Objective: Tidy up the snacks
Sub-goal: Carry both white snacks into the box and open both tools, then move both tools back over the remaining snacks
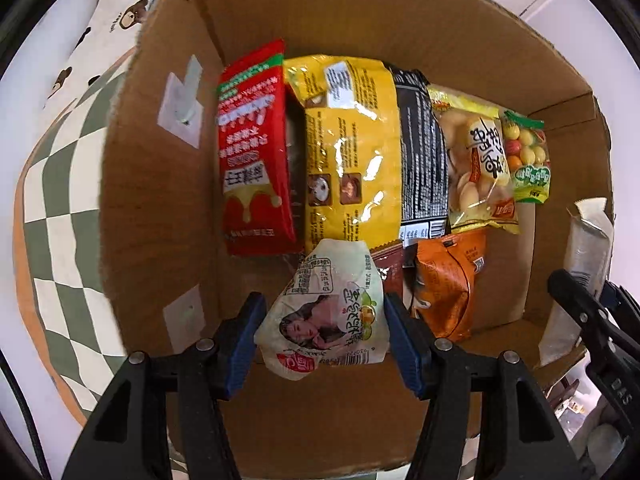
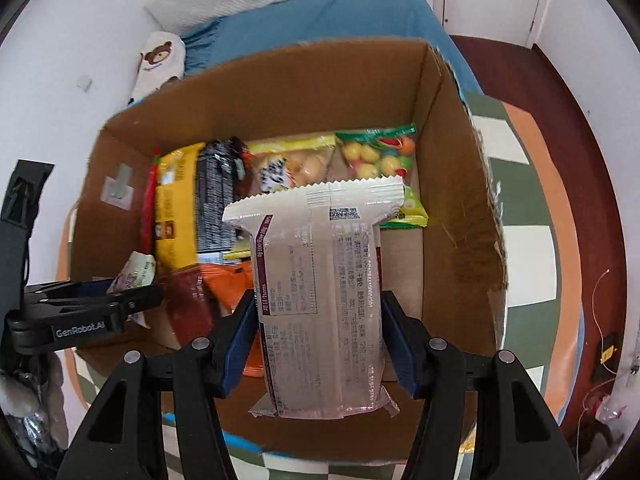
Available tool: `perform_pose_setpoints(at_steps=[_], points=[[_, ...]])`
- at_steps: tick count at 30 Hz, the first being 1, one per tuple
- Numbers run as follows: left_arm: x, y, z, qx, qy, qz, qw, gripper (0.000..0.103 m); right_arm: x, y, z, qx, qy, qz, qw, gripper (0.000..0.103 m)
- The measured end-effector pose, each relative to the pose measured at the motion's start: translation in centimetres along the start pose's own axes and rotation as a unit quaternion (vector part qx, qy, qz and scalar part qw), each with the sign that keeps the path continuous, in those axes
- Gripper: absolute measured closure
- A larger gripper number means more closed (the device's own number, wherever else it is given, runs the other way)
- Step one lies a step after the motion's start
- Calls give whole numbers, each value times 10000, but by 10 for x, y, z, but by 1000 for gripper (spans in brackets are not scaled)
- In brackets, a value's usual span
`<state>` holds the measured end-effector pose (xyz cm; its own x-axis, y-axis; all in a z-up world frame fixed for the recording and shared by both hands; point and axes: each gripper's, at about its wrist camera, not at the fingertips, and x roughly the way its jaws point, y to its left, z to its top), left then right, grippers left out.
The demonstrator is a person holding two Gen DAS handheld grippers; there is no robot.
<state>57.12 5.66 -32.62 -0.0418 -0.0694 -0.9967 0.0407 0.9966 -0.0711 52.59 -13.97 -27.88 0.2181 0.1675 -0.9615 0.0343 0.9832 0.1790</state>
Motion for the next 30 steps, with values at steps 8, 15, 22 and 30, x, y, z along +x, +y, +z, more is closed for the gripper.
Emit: perform_pose_setpoints(at_steps=[8,15,22,30], points=[[21,2,-5,-142,287,-96,9994,39,28,-6,-3,64,513,74,9986,20],[13,-3,-14,-114,56,-131,9998,27,24,-1,-5,13,479,-121,9988,4],[-6,-2,-31,-183,-308,-117,9993,18,8,-8,-13,26,244,-223,9995,4],[-39,-16,-52,-47,-973,164,9951,17,-29,3,-28,-215,-226,-348,9989,4]])
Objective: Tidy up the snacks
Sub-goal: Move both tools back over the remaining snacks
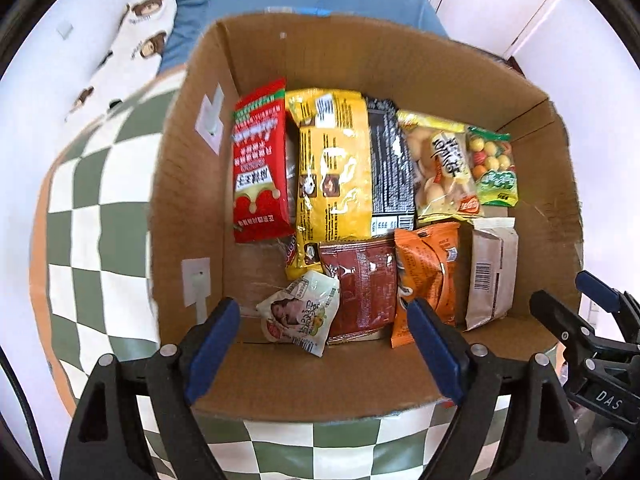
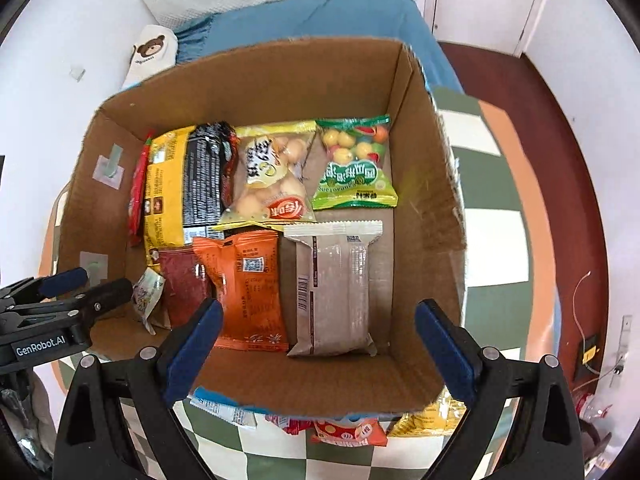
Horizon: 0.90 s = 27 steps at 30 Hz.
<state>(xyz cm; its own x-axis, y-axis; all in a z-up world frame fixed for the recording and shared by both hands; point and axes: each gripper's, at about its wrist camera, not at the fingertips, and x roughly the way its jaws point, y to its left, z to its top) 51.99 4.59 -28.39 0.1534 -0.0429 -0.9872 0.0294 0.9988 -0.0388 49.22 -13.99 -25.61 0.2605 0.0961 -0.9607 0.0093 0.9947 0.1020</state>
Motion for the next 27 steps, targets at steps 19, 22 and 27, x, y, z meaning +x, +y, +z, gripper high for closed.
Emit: perform_pose_setpoints(at_steps=[19,22,27], points=[[-120,-9,-67,140,-1542,-64,9879,17,-124,18,-62,-297,-1353,-110,9903,4],[-138,-10,-79,169,-1750,-78,9844,17,-147,23,-73,-357,-1583,-91,9867,4],[-164,-11,-97,175,-2076,-120,9780,17,-176,29,-89,-424,-1864,-37,9815,4]])
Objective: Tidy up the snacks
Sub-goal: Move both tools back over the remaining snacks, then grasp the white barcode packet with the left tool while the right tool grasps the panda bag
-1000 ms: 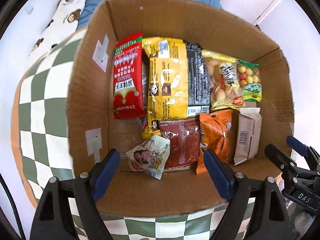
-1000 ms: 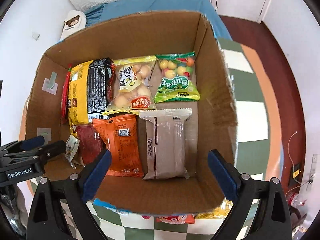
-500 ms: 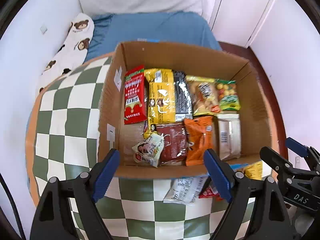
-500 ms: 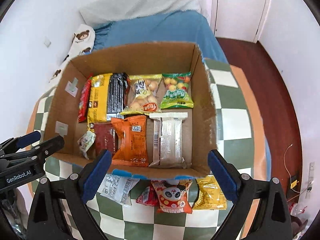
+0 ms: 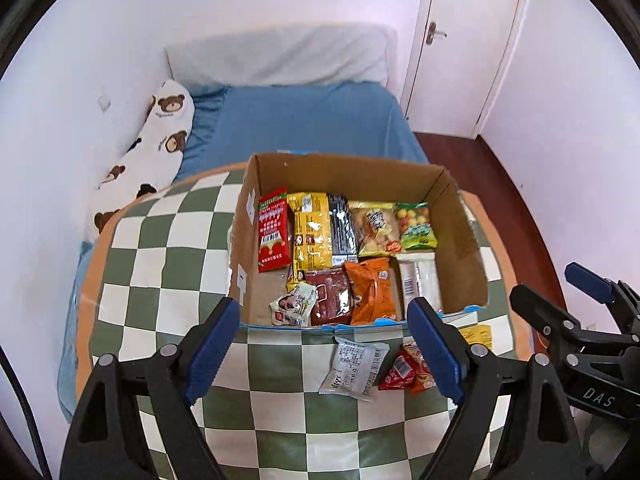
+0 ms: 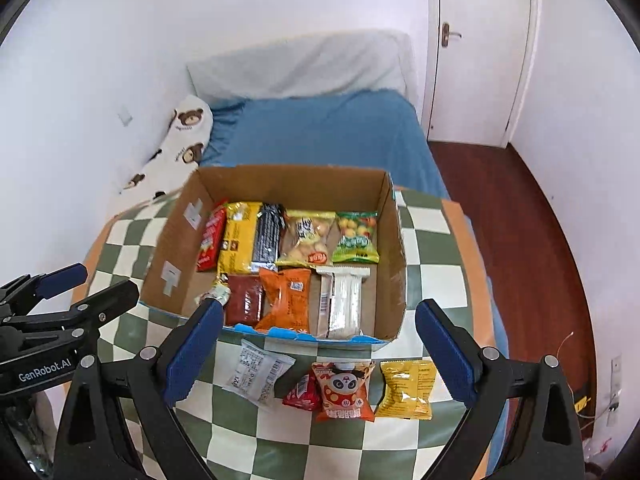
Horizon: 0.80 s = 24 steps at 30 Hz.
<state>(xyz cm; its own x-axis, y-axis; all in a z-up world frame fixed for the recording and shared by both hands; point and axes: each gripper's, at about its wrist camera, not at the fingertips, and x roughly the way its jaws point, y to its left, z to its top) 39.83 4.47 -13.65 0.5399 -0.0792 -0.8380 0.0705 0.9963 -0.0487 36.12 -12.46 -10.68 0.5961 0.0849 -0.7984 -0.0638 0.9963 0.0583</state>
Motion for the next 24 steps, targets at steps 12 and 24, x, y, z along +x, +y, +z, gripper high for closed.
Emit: perform_pose_setpoints(at_steps=[12,24], points=[[18,-5,-26,66,243,-64,9997,0,18,-22,-34,612,556,275,9962,4],[147,-19,-90,455,1469,300,9877,1,178,-63,-120,1207,2240,227,9668,28]])
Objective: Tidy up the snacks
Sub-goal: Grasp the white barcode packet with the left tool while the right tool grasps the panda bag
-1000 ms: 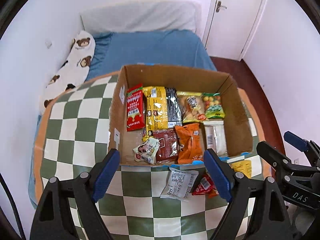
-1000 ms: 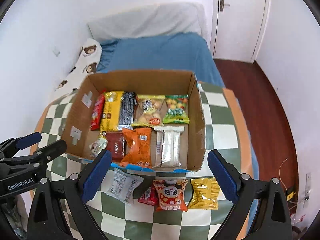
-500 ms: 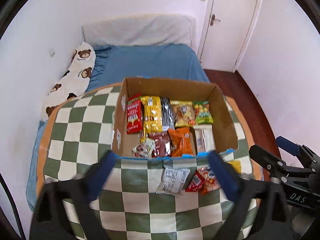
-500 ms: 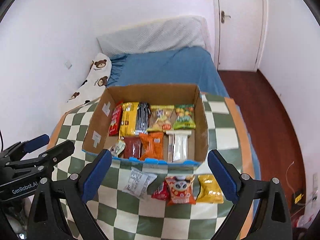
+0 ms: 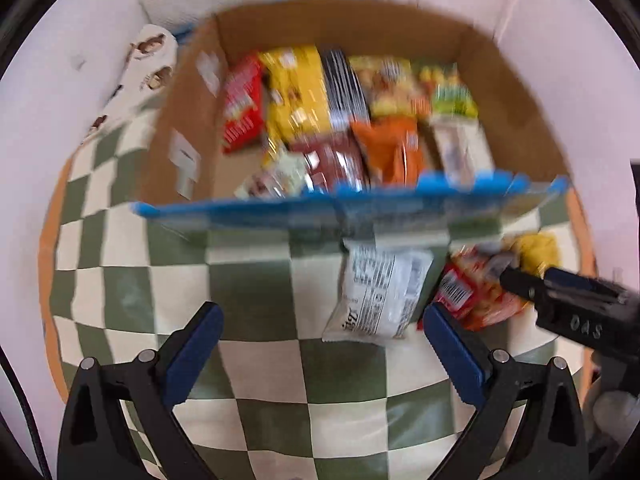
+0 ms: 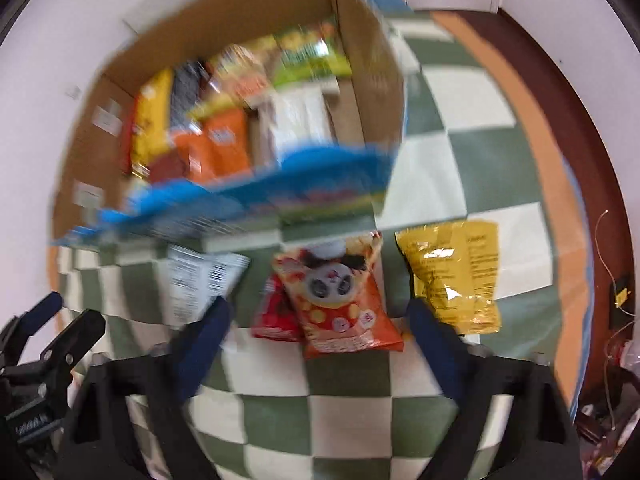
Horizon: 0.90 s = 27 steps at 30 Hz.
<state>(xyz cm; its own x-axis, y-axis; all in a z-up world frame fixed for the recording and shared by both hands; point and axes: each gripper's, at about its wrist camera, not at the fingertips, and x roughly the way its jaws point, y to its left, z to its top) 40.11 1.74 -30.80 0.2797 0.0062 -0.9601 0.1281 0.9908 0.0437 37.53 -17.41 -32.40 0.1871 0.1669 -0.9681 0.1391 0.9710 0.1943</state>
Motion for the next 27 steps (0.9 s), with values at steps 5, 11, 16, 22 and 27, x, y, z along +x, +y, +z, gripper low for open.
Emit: perform_pose_setpoints(at_steps=[5,11,16,22,27], points=[[57,-21,2,370,625,-173,9972,1,40,-3,3,-19,323,-173,9993,29],[94,-38,3,552,858,-306,9943,44,59,-9,1,-115,470,-327,9983,38],[92,-38,-8,475,772,-356,9952,53,57,-12,-13,-235,704,-304,9968,43],[73,-21,-66,292,1148,-496,9917,53,52,-10,-57,-478,1194,-76,9917,45],[75,-4,-126,16,1677,-636,9838,53,55,-5,-105,-730,1602,56,9844,45]])
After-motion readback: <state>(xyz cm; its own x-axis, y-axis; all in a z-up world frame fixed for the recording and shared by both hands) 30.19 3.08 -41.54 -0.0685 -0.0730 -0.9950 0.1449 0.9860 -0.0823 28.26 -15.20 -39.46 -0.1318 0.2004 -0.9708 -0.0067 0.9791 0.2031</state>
